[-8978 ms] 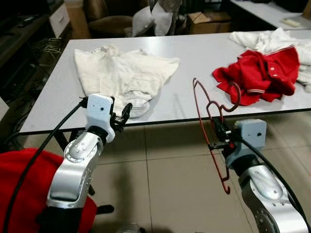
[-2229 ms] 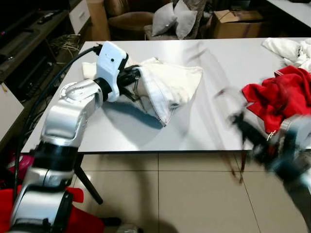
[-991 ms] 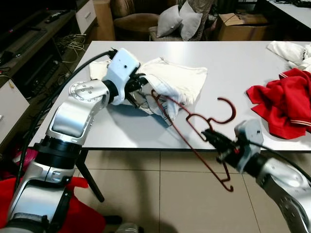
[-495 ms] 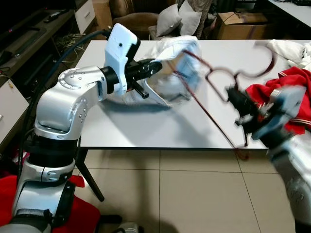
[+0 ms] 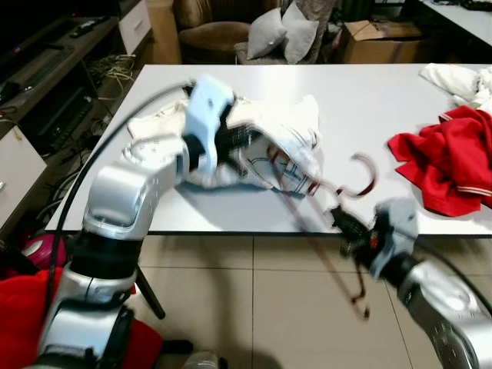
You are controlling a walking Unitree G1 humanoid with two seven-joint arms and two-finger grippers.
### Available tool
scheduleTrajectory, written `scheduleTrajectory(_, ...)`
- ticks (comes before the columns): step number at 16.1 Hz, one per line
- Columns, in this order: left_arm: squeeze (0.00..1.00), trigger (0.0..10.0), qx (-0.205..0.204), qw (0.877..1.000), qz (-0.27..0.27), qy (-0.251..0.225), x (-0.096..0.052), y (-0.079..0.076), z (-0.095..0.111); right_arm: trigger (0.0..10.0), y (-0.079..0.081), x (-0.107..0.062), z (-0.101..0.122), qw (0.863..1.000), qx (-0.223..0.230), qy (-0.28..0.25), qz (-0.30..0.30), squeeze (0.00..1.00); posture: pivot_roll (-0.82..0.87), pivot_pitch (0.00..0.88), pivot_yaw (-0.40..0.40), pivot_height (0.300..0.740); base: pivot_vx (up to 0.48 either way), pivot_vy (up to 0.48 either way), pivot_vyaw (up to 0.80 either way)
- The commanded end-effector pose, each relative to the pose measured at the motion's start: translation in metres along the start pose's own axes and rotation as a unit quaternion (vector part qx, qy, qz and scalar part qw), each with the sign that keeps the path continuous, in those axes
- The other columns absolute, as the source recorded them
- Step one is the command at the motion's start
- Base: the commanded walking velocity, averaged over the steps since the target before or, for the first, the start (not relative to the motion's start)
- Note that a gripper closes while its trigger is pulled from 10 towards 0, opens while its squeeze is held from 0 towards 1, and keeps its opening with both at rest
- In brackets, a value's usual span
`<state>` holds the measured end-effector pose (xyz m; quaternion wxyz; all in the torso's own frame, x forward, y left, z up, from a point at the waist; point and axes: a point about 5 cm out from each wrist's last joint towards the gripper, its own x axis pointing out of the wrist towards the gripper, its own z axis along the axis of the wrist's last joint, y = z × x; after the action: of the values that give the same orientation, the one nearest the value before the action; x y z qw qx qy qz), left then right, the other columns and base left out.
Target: Hang hanger
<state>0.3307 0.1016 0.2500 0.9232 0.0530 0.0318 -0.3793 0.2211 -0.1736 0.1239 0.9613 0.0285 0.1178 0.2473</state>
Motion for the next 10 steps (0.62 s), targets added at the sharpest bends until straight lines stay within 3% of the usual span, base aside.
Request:
scheduleTrajectory(1, 0.0, 0.0, 0.004, 0.999, 0.002, -0.034, 0.003, 0.001, 0.015, 10.0, 0.01, -0.002, 0.004, 0.999, -0.007, -0.004, 0.038, 0.0, 0.0, 0.0, 0.063, 0.74, 0.0, 0.0, 0.0)
scheduleTrajectory(4, 0.0, 0.0, 0.002, 0.999, -0.004, -0.055, 0.007, -0.004, 0.022, 10.0, 0.019, -0.004, 0.006, 0.998, -0.007, -0.01, 0.062, 0.0, -0.01, 0.0, 0.063, 0.74, 0.0, 0.0, 0.0)
scheduleTrajectory(7, 0.0, 0.0, 0.038, 0.999, -0.014, -0.028, 0.004, -0.005, 0.014, 10.0, 0.012, -0.004, 0.018, 0.998, 0.012, -0.055, 0.022, 0.0, -0.01, 0.0, 0.063, 0.74, 0.0, 0.0, 0.0)
scheduleTrajectory(10, 0.0, 0.0, 0.141, 0.989, -0.015, 0.048, -0.011, 0.008, -0.011, 10.0, -0.024, -0.006, 0.028, 0.991, 0.045, -0.091, -0.093, 0.0, -0.01, 0.0, 0.067, 0.74, 0.0, 0.0, 0.0)
